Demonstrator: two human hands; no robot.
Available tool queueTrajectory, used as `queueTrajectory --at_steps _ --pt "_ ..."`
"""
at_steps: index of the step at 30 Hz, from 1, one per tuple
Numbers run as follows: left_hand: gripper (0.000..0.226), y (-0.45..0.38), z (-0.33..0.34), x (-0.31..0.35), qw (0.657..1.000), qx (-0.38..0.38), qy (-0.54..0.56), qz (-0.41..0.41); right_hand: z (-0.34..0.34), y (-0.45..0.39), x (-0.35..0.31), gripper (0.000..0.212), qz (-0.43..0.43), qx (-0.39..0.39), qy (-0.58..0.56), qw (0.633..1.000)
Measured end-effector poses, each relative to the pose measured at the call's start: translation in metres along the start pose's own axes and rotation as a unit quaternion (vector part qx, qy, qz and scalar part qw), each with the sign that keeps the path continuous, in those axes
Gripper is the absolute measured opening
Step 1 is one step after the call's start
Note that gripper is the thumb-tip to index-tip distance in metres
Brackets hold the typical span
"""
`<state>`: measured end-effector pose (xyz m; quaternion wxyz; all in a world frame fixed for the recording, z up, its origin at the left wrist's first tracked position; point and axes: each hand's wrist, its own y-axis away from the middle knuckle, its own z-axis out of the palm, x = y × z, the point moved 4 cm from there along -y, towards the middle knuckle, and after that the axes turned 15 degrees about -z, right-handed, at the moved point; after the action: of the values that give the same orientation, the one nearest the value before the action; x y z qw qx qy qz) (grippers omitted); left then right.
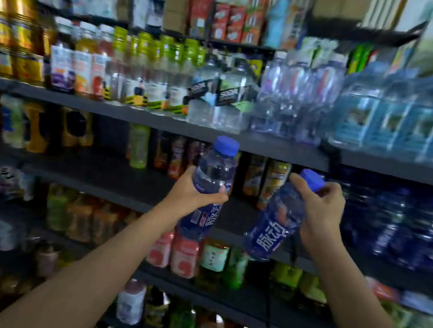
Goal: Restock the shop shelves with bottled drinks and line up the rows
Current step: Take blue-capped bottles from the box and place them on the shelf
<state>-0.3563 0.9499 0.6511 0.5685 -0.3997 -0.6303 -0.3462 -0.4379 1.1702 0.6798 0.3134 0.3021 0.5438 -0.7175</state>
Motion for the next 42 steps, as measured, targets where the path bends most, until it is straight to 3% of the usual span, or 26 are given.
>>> queueTrajectory --at_steps 7,10,13,16,19,23,29,34,36,38,42 --pt "0.05 -0.027 0.221 -0.003 0.997 -0.079 -0.003 0.007 -0.186 -0.106 0.022 0.038 -0.09 0.037 0.138 0.986" --pt "0.06 -0.037 0.275 -0.006 0.996 -0.082 -0.022 -0.015 -0.234 -0.136 0.031 0.041 -0.098 0.034 0.196 0.975" --pt "0.056 -0.042 0.311 -0.005 0.997 -0.061 -0.013 -0.039 -0.262 -0.157 0.052 0.041 -0.075 0.041 0.224 0.971" --pt "0.044 -0.045 0.336 -0.006 0.997 -0.041 0.004 -0.059 -0.266 -0.169 0.067 0.037 -0.037 0.03 0.203 0.978" --pt "0.035 -0.05 0.35 -0.005 0.997 -0.023 0.022 -0.07 -0.257 -0.182 0.08 0.039 -0.025 -0.045 0.221 0.974" --pt "0.035 -0.061 0.354 -0.005 0.995 0.0 0.033 -0.091 -0.255 -0.176 0.11 0.082 0.056 -0.199 0.328 0.922" --pt "0.049 -0.083 0.36 -0.015 0.994 0.002 0.01 -0.106 -0.241 -0.164 0.11 0.101 -0.021 -0.279 0.381 0.881" --pt "0.049 -0.091 0.354 -0.015 0.993 0.014 -0.016 -0.115 -0.197 -0.15 0.112 0.099 -0.064 -0.338 0.4 0.849" --pt "0.077 -0.095 0.343 -0.02 0.99 0.064 -0.028 -0.119 -0.182 -0.153 0.115 0.099 -0.097 -0.33 0.467 0.815" --pt "0.107 -0.103 0.33 -0.032 0.982 0.106 -0.065 -0.142 -0.171 -0.154 0.12 0.097 -0.118 -0.323 0.483 0.805" --pt "0.086 -0.105 0.327 -0.046 0.971 0.114 -0.176 -0.112 -0.157 -0.155 0.137 0.079 -0.151 -0.332 0.504 0.783"
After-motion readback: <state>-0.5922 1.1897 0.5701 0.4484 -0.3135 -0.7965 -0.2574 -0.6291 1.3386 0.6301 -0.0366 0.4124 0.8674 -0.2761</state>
